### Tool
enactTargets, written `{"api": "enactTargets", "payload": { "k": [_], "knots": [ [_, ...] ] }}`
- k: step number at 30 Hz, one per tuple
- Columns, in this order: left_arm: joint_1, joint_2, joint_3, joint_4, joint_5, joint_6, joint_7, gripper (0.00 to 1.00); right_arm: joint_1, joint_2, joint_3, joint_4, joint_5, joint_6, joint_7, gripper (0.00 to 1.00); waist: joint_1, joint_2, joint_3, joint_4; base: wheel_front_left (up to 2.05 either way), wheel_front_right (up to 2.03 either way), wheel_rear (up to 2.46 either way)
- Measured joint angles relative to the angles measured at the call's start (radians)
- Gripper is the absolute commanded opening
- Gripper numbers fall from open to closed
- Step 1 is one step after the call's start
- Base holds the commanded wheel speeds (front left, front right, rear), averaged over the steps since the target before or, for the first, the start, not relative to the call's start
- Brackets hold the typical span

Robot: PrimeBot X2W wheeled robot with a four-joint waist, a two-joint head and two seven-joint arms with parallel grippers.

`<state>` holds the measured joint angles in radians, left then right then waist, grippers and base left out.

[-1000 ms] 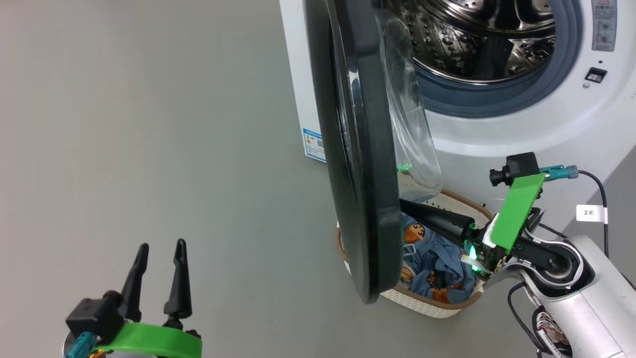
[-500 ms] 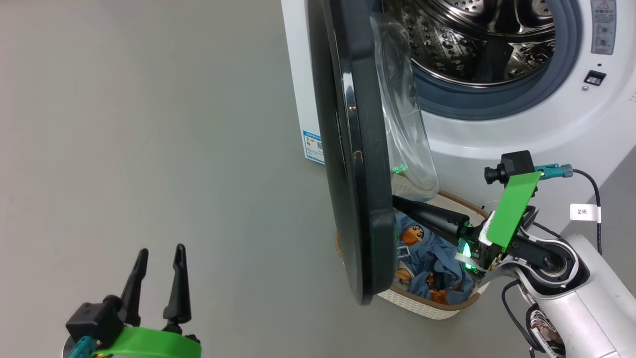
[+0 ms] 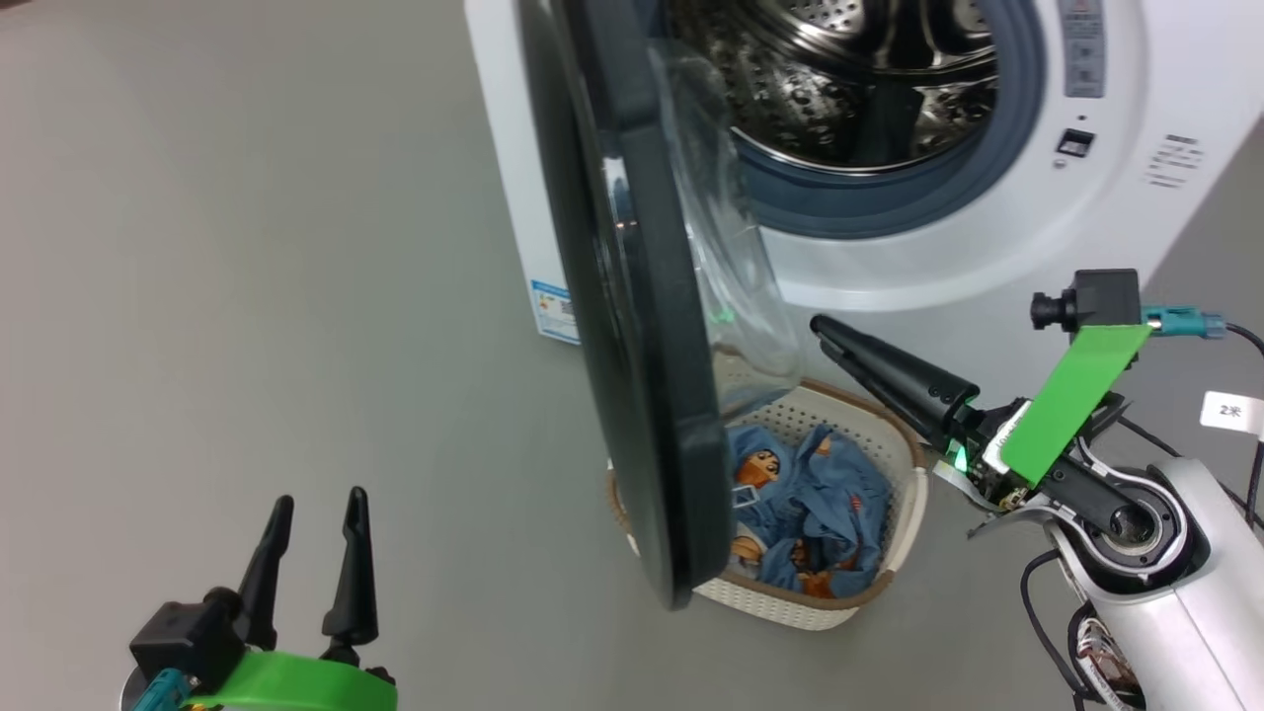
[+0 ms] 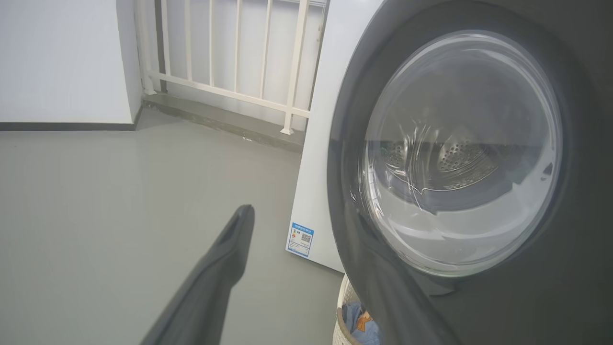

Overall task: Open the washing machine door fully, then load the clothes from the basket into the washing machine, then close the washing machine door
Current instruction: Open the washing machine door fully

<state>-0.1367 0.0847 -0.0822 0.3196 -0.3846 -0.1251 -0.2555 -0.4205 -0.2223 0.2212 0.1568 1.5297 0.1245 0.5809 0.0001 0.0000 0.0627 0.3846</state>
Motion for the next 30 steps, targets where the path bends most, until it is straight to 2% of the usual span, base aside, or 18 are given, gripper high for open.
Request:
{"api": "enactTargets", "payload": {
  "k": [7,16,25,30],
  "knots": [
    [0.005,0.015,-0.004,0.0,-0.001,0.0,0.0,1.0,0.042,-0.011,0.015,-0.086,-0.127,0.0,-0.176,1.0,0.0,0.0,-0.015,-0.079,0.0,0.0,0.0],
    [0.024,0.024,-0.008,-0.017,-0.001,0.012,0.002,1.0,0.055,-0.084,0.07,-0.142,-0.25,0.0,-0.438,1.0,-0.0001,0.0,-0.029,-0.192,0.0,0.0,0.0],
    [0.05,0.03,-0.01,-0.05,-0.002,0.031,0.011,1.0,0.089,-0.186,0.164,-0.076,-0.355,0.0,-0.676,1.0,0.0,0.0,-0.044,-0.291,0.0,0.0,0.0],
    [0.06,0.032,-0.009,-0.062,-0.01,0.039,0.019,1.0,0.107,-0.21,0.201,-0.007,-0.429,0.0,-0.774,1.0,-0.0001,0.0,-0.055,-0.331,0.0,0.0,0.0]
  ]
}}
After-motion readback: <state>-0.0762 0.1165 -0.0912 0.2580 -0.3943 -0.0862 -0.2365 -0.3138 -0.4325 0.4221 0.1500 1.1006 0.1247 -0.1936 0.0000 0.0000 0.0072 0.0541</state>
